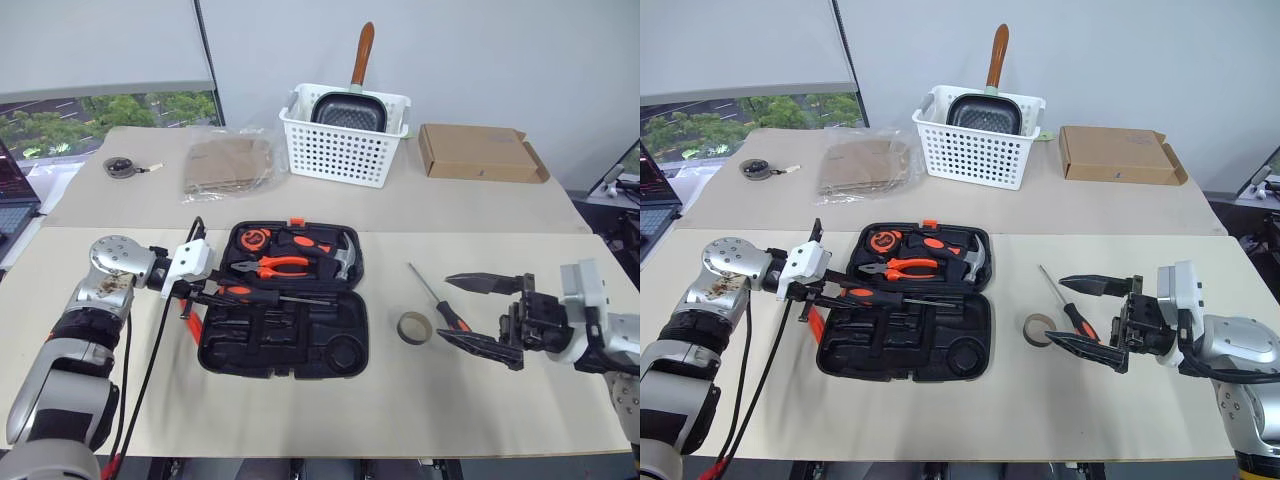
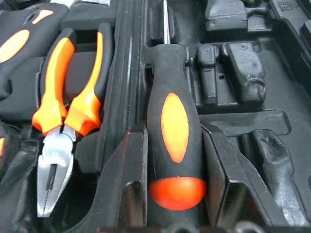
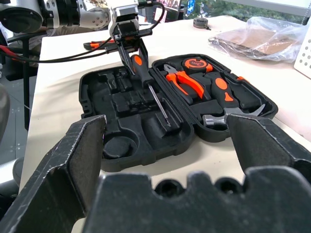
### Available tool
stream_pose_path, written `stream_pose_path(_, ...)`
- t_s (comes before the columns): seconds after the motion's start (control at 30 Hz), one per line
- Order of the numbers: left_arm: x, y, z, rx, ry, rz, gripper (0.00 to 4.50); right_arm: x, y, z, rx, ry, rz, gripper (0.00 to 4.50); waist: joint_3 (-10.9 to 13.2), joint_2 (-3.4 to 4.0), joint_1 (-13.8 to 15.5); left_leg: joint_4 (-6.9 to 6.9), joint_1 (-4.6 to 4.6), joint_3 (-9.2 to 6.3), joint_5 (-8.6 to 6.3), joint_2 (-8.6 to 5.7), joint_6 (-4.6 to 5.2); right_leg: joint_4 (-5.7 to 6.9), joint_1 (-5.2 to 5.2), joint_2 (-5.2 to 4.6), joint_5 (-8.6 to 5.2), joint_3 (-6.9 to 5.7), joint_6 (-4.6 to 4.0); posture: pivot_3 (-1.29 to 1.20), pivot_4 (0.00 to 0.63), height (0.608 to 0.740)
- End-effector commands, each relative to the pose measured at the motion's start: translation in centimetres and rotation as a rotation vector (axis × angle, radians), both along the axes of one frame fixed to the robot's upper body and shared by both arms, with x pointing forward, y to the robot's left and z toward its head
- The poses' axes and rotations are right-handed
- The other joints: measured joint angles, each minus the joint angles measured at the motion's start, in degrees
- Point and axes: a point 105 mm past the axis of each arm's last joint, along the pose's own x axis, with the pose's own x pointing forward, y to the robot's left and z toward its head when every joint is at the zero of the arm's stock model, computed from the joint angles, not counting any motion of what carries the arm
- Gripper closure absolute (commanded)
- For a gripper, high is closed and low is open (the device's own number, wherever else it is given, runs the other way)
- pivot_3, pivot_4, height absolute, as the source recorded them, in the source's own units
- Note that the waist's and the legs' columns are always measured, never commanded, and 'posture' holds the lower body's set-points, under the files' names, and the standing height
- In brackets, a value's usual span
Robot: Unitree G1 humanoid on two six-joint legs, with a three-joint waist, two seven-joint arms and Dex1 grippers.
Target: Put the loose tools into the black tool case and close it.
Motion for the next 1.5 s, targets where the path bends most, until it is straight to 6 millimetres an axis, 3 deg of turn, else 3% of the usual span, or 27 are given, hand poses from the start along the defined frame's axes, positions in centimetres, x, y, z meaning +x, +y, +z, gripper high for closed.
stream_pose_path(0.03, 0.3, 0.4, 1.1, 0.005, -0.015, 0.016, 2.29, -0.1, 0.1, 0.9, 0.001, -0.052, 0.003, 0.00, 0.0, 0.00, 0.0, 0.00, 0.00, 0.00, 0.00, 0.00, 0.00, 0.00, 0.00, 0.00, 0.00, 0.00, 0.00, 0.00, 0.150, 0.700)
stream_pose_path(0.23, 0.9, 0.0, 1.9, -0.027, -0.080, 0.013, 0.10, -0.1, 0.1, 0.9, 0.003, -0.050, 0.002, 0.00, 0.0, 0.00, 0.0, 0.04, 0.00, 0.00, 0.00, 0.00, 0.00, 0.03, 0.01, 0.00, 0.01, 0.00, -0.01, 0.00, 0.150, 0.700)
stream_pose_path(0.53, 1.7, -2.5, 6.2, -0.357, -0.158, 0.067, 0.04, 0.1, 0.2, 0.9, 0.003, -0.050, 0.002, 0.00, 0.0, -0.01, 0.0, 0.10, 0.00, 0.00, 0.01, 0.00, 0.01, 0.05, 0.03, 0.00, 0.04, 0.02, 0.02, 0.00, 0.150, 0.700)
stream_pose_path(0.63, 2.4, -3.3, 5.1, -0.330, -0.163, 0.158, 0.04, 0.3, 0.2, 0.9, 0.003, -0.052, 0.005, 0.00, 0.0, -0.01, 0.0, 0.10, 0.02, 0.00, 0.01, -0.01, 0.02, 0.05, 0.06, 0.00, 0.05, 0.04, 0.02, 0.00, 0.150, 0.700)
stream_pose_path(0.77, 1.2, -4.3, 3.8, -0.337, -0.082, 0.116, 0.04, 0.4, 0.3, 0.9, 0.003, -0.054, 0.008, 0.00, 0.0, -0.01, -0.2, 0.10, 0.09, 0.01, 0.02, -0.02, 0.01, 0.07, 0.11, 0.01, 0.09, 0.07, 0.00, 0.00, 0.150, 0.700)
stream_pose_path(0.87, 0.4, -4.8, 2.3, -0.278, -0.029, 0.084, 0.73, 0.5, 0.4, 1.0, 0.003, -0.055, 0.011, 0.00, 0.0, -0.01, -0.1, 0.11, 0.08, 0.01, 0.04, 0.01, -0.03, 0.10, 0.07, 0.04, 0.09, 0.06, -0.01, 0.00, 0.150, 0.700)
stream_pose_path(1.2, 0.1, -5.3, -0.6, -0.155, -0.008, 0.059, 4.43, 0.4, 0.7, 1.1, 0.001, -0.058, 0.001, 0.00, 0.0, -0.01, 0.1, 0.13, 0.08, 0.01, 0.06, 0.03, -0.04, 0.06, 0.08, 0.04, 0.13, 0.09, -0.07, 0.00, 0.150, 0.700)
stream_pose_path(1.5, 0.2, -5.4, -2.9, -0.053, 0.004, 0.042, 4.48, 0.4, 0.7, 1.1, -0.005, -0.059, -0.019, 0.00, 0.0, 0.01, 0.3, 0.14, 0.16, 0.01, 0.08, 0.02, -0.02, 0.06, 0.14, 0.00, 0.14, 0.08, -0.08, 0.00, 0.150, 0.700)
